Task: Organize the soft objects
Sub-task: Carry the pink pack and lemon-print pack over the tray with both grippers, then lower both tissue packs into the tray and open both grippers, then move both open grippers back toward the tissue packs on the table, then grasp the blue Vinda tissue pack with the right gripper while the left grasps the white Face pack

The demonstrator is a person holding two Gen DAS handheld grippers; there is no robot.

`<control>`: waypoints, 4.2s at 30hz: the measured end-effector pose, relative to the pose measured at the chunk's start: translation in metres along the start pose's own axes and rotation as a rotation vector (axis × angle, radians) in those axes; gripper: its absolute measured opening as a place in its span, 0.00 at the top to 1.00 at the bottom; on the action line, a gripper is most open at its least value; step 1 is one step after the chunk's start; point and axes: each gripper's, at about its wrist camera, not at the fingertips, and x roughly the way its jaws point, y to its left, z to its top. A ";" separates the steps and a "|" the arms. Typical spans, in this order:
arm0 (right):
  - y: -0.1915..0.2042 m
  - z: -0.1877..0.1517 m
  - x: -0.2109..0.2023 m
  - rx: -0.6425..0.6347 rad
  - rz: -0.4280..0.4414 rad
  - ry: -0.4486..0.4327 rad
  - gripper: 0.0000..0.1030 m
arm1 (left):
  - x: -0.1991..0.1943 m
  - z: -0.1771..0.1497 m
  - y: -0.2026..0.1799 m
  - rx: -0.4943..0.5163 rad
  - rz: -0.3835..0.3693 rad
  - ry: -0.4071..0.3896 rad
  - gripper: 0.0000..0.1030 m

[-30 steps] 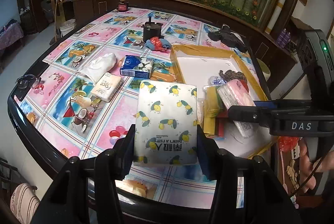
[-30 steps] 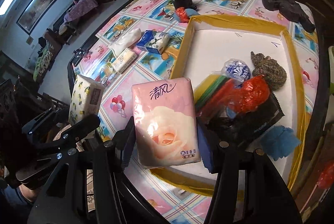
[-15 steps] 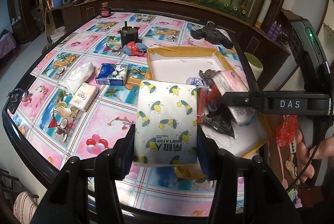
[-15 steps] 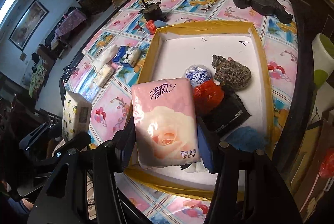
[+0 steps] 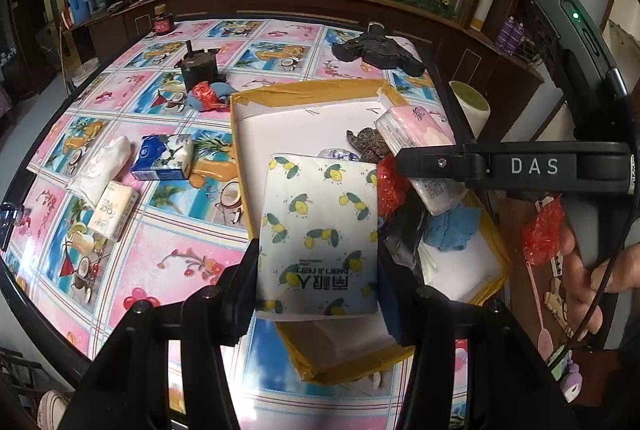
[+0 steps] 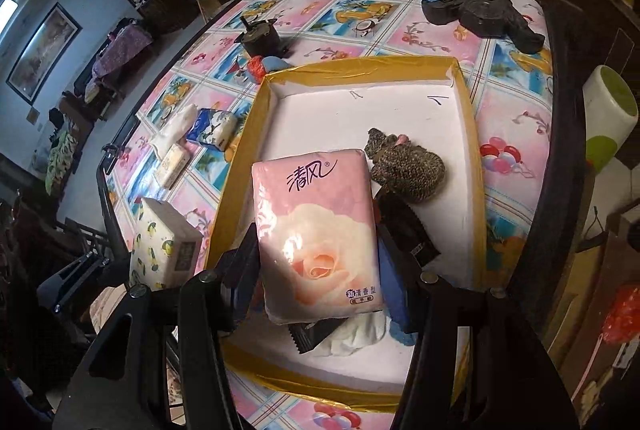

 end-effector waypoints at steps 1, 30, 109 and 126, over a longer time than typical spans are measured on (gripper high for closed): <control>-0.002 0.002 0.001 0.003 -0.006 -0.001 0.48 | 0.003 0.003 -0.002 -0.001 -0.008 0.005 0.49; -0.027 0.059 0.069 -0.064 -0.142 0.085 0.48 | 0.079 0.023 -0.035 0.095 -0.060 0.091 0.48; 0.135 0.045 0.072 -0.076 0.052 0.055 0.21 | -0.027 -0.028 0.180 -0.308 -0.033 -0.041 0.31; 0.195 0.102 0.173 -0.196 -0.026 0.149 0.21 | 0.009 -0.033 0.245 -0.367 -0.063 0.051 0.31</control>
